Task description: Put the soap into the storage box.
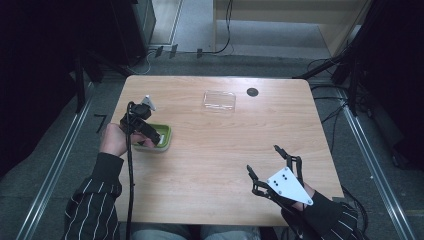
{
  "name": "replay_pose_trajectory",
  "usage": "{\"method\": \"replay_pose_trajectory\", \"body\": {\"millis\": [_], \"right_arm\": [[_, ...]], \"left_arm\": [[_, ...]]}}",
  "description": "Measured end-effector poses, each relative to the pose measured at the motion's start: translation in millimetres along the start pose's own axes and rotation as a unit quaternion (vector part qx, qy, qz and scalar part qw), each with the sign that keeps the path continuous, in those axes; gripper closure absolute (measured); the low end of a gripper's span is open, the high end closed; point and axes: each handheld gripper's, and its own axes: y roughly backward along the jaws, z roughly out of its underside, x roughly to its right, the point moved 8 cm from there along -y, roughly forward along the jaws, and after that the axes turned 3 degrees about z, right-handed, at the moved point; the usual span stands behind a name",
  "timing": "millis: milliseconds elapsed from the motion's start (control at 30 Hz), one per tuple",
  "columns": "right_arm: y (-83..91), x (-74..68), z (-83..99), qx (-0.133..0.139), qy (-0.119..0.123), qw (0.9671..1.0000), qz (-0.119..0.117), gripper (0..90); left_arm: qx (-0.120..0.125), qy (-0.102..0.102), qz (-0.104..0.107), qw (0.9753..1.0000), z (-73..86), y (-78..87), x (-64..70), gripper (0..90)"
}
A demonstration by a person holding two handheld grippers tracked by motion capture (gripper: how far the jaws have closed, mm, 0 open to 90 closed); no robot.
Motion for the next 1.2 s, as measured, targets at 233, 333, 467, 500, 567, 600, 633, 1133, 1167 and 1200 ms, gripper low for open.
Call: {"method": "replay_pose_trajectory", "body": {"millis": [233,333,467,500,567,600,633,1133,1167,1200], "right_arm": [[0.2,-0.1,0.2,-0.001,0.002,1.0000,0.000,13.2],[0.4,-0.5,0.3,-0.001,0.003,1.0000,-0.001,13.2],[0.3,-1.0,0.6,-0.003,0.007,1.0000,-0.002,13.2],[0.3,-1.2,0.8,-0.003,0.008,1.0000,-0.002,13.2],[0.4,-1.2,0.9,-0.004,0.008,1.0000,-0.002,13.2],[0.5,-1.1,1.0,-0.004,0.007,1.0000,-0.002,13.2],[0.7,-1.0,1.2,-0.004,0.006,1.0000,-0.002,13.2],[5.5,3.9,4.1,-0.008,0.004,0.9999,0.009,13.2],[6.0,4.4,4.4,-0.008,0.004,0.9999,0.009,13.2],[6.4,4.7,4.7,-0.009,0.003,0.9999,0.010,13.2]], "left_arm": [[0.007,0.012,-0.006,0.9999,-3.1,-2.3,-2.3,13.9],[0.006,0.016,-0.008,0.9998,-4.1,-2.7,-3.3,13.8],[0.006,0.024,-0.009,0.9997,-5.6,-4.7,-5.9,13.9],[0.006,0.026,-0.012,0.9996,-6.1,-5.4,-7.2,13.9],[0.006,0.031,-0.014,0.9994,-7.3,-8.0,-8.3,13.9],[0.005,0.034,-0.013,0.9993,-7.8,-9.1,-8.4,13.9],[0.005,0.034,-0.012,0.9993,-8.7,-10.6,-8.7,13.9],[0.011,0.050,-0.013,0.9986,-19.7,-22.4,-11.6,13.9],[0.012,0.051,-0.009,0.9986,-20.6,-23.2,-11.2,13.9],[0.011,0.049,-0.007,0.9987,-21.2,-23.9,-11.0,13.9]]}}
